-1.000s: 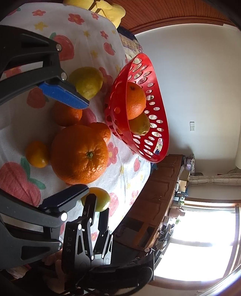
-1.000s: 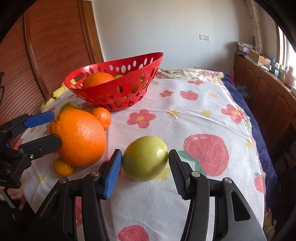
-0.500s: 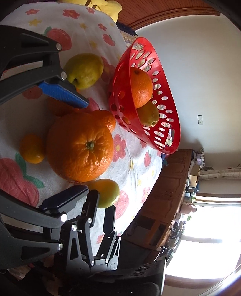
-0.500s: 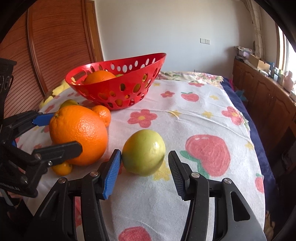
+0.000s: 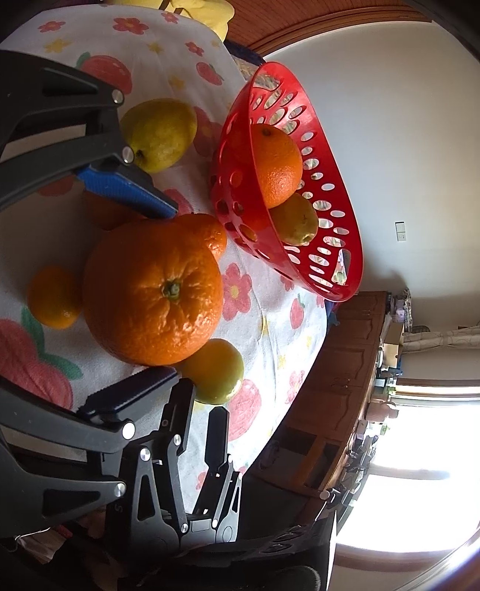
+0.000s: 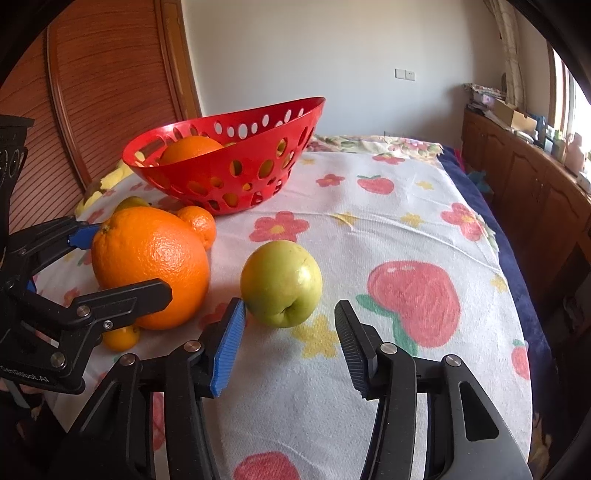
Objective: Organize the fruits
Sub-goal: 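Close the left tool on the large orange while the right tool nears the green apple, then grasp the green apple with the right tool while the left tool lifts the orange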
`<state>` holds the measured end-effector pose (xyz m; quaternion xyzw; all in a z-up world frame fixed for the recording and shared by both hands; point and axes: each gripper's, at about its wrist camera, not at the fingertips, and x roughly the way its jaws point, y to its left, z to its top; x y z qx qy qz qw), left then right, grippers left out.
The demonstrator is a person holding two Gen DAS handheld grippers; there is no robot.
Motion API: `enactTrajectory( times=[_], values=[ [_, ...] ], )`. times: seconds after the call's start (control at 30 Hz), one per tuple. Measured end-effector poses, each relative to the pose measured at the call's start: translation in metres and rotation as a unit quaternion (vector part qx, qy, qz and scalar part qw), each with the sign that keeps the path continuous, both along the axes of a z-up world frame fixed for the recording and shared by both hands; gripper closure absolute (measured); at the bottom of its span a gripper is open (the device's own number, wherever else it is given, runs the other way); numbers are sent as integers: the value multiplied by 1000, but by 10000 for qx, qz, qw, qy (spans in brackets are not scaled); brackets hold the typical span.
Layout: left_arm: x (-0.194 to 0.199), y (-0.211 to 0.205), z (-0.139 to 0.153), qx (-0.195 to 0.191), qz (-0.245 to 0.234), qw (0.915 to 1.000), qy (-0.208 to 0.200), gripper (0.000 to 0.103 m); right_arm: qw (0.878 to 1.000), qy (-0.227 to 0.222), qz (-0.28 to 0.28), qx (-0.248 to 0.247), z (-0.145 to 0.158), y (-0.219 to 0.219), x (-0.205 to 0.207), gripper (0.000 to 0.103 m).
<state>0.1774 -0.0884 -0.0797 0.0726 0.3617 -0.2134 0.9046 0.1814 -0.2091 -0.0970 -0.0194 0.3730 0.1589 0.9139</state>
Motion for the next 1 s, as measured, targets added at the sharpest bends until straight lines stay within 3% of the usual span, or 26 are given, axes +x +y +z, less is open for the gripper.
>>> enactTrajectory(
  times=[0.6,1.0],
  values=[
    [-10,10,5,-142,-168,9997,-96,25,9984,290,229,-430,-2,15,22,53],
    [-27,39,51,-664,49,9958,-624,25,9990,128,217,-376,0,10,16,54]
  ],
)
